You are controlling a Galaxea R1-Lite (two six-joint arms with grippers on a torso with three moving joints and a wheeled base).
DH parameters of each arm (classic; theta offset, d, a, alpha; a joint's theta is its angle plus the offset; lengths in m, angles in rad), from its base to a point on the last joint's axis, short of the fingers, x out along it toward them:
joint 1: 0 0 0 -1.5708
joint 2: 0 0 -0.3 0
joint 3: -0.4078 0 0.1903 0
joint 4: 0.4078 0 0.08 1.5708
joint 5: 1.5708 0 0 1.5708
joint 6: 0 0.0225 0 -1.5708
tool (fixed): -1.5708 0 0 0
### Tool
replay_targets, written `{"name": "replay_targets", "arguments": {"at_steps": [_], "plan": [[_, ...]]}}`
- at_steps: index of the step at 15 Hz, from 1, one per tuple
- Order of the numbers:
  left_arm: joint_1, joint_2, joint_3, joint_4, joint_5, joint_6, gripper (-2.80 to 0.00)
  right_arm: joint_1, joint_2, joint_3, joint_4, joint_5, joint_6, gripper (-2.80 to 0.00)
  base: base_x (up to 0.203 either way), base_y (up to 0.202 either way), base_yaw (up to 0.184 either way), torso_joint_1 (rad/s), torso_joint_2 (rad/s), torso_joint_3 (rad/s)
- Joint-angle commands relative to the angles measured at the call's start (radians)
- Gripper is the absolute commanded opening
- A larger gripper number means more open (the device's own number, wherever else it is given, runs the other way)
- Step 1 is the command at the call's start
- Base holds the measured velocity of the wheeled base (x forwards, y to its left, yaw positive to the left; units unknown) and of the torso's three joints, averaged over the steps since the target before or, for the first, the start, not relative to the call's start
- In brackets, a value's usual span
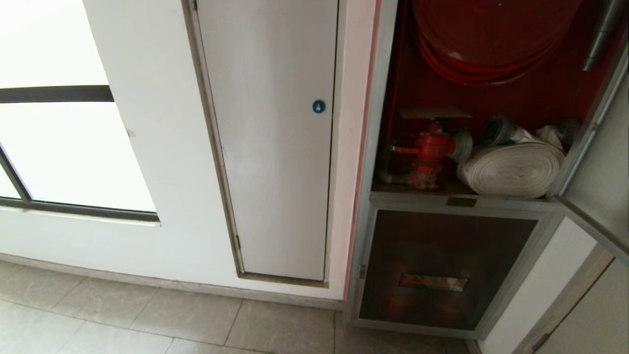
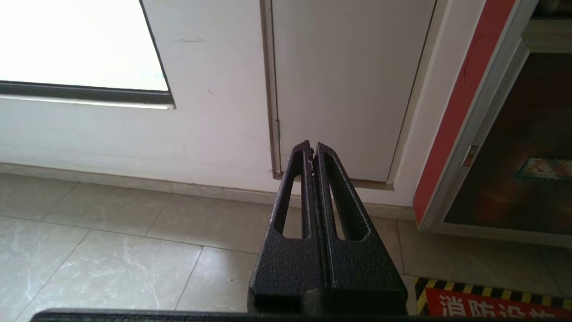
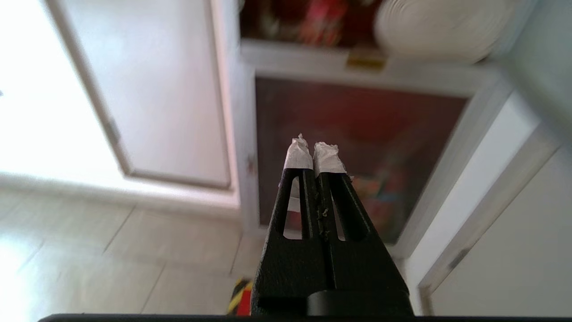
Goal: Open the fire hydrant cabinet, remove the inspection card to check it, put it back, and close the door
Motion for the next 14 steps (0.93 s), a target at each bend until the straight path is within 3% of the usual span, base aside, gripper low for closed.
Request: {"name": "replay_targets", "arguments": {"at_steps": [1, 5, 9, 11, 14], "plan": [[0.0, 0.001, 0.002, 0.0, 0.0, 0.001, -2.8, -0.002, 0.17, -0.105, -0.006, -0.044, 0.001, -2.8, 0.0, 0.0, 0.0, 0.0, 0.0, 0.0], [0.0, 0.0, 0.002, 0.0, 0.0, 0.001, -2.8, -0.003, 0.398, -0.319, -0.093, -0.331, 0.001, -2.8, 0.0, 0.0, 0.0, 0.0, 0.0, 0.0], [0.0, 0.0, 0.002, 0.0, 0.0, 0.001, -2.8, -0.007, 0.552, -0.47, -0.114, -0.522, -0.001, -2.8, 0.0, 0.0, 0.0, 0.0, 0.0, 0.0], [0.0, 0.0, 0.002, 0.0, 0.0, 0.001, -2.8, -0.016, 0.601, -0.512, -0.116, -0.561, -0.008, -2.8, 0.0, 0.0, 0.0, 0.0, 0.0, 0.0], [0.0, 0.001, 0.002, 0.0, 0.0, 0.001, -2.8, -0.162, 0.641, -0.552, -0.117, -0.537, -0.007, -2.8, 0.0, 0.0, 0.0, 0.0, 0.0, 0.0]]}}
